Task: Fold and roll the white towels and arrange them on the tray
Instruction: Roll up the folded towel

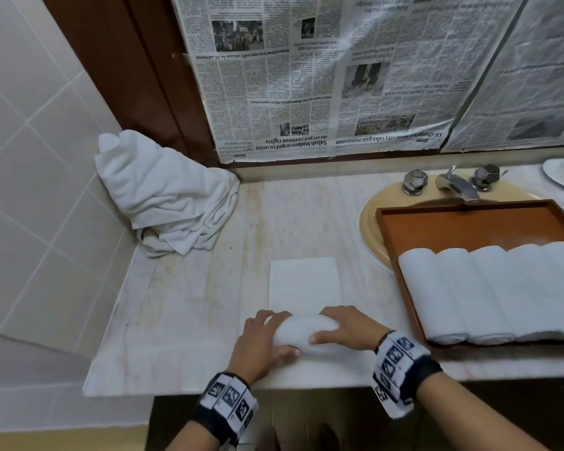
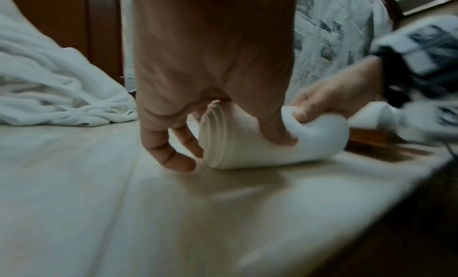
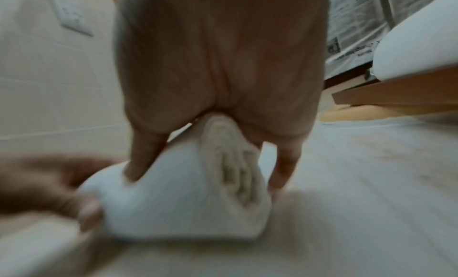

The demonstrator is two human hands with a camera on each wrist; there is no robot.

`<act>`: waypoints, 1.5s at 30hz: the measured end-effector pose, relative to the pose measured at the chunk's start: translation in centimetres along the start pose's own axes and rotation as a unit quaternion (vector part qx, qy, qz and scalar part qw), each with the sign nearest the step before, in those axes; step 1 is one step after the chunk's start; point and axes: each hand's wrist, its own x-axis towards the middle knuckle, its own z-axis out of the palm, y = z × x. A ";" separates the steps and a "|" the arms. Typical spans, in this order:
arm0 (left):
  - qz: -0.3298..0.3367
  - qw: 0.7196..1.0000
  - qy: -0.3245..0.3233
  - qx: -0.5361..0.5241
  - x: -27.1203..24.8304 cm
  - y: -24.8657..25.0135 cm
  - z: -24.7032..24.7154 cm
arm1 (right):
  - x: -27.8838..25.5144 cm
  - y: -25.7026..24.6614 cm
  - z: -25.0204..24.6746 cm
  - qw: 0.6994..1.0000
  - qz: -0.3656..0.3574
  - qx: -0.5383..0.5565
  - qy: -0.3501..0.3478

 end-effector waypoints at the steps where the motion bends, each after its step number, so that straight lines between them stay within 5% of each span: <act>1: -0.014 0.999 -0.025 -0.022 0.3 -0.1 -0.4 | -0.6 0.3 0.8 0.996 -0.019 -0.049 0.070; 3: -0.026 0.997 -0.057 -0.039 1.3 -0.3 -1.1 | -1.7 0.8 2.6 0.969 -0.064 -0.156 0.182; 5: -0.026 0.996 -0.073 -0.037 2.1 -0.5 -1.4 | -2.1 0.9 3.8 0.948 -0.088 -0.225 0.210; 8: -0.031 0.996 -0.071 -0.033 2.3 -0.1 -1.4 | -1.1 0.8 3.3 0.963 -0.083 -0.201 0.156; 12: 0.021 0.998 0.055 0.019 0.6 1.0 -0.4 | 0.6 0.3 0.7 0.994 -0.040 -0.090 0.039; 15: 0.032 0.997 0.067 0.029 0.0 1.3 0.6 | 1.3 0.0 -0.8 0.999 -0.007 -0.038 -0.026; 19: 0.014 1.000 0.004 0.013 0.9 1.3 -0.6 | 0.3 0.1 -0.9 1.000 0.016 0.002 -0.025; 23: -0.011 0.994 -0.093 -0.051 2.8 0.9 -2.3 | -1.8 -0.2 2.1 0.967 -0.025 -0.225 0.115; 26: -0.019 0.990 -0.132 -0.039 3.0 1.0 -2.6 | -1.3 -0.4 3.1 0.963 -0.038 -0.239 0.118; 28: -0.028 0.993 -0.113 0.003 2.3 1.5 -2.1 | -0.4 -0.4 2.3 0.983 -0.018 -0.173 0.065; 32: 0.017 0.999 0.030 0.014 0.2 1.5 -0.1 | 1.0 -0.4 -0.3 0.999 0.007 -0.039 -0.029; 35: 0.020 0.998 0.034 -0.041 -0.2 1.0 0.3 | 1.1 -0.4 -0.5 0.998 0.020 -0.008 -0.063; 42: -0.009 0.993 -0.089 -0.072 2.9 1.1 -2.5 | -1.4 0.1 3.7 0.954 -0.063 -0.227 0.187; 45: -0.023 0.998 -0.057 0.002 2.7 1.5 -2.6 | -0.8 0.5 2.9 0.979 -0.049 -0.149 0.131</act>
